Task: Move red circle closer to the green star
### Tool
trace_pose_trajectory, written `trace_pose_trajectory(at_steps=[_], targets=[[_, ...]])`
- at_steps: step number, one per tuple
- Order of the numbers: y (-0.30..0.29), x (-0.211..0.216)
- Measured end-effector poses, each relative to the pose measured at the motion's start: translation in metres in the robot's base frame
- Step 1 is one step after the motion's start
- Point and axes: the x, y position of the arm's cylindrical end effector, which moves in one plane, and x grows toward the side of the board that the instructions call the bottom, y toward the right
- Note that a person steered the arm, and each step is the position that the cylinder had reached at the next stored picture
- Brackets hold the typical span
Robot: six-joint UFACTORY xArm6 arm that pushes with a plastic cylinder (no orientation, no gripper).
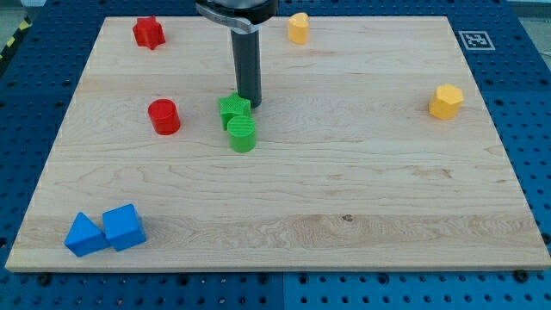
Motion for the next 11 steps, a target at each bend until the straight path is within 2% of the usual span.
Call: trace_pose_trajectory(at_steps=[1, 2, 3, 7, 8, 10, 11], targets=[[0.000, -0.005], [-0.009, -0.041], [-0.045, -0.066], [-0.084, -0.058], [-0.126, -0.057], [-0.167, -0.059], [-0.177, -0.040]])
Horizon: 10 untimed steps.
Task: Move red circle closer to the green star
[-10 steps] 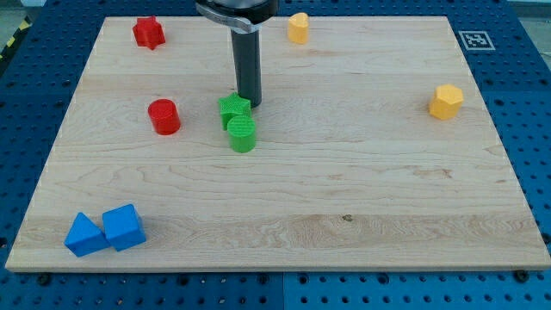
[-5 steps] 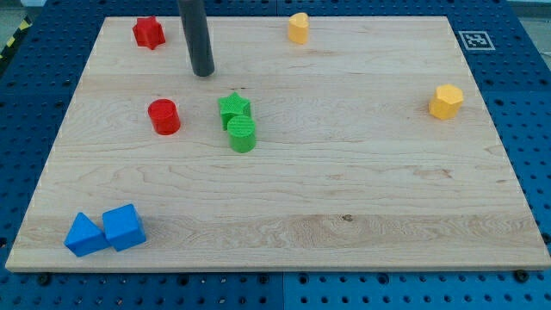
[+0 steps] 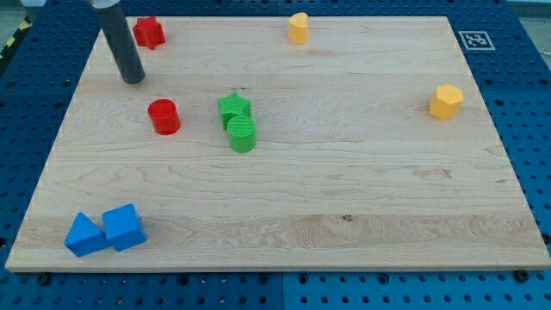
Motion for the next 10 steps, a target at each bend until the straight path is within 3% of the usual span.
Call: trace_pose_trajectory(at_steps=[3, 5, 6, 8, 10], targets=[[0.025, 0.082], [0.090, 0.061], [0.094, 0.044], [0.094, 0.063], [0.148, 0.065]])
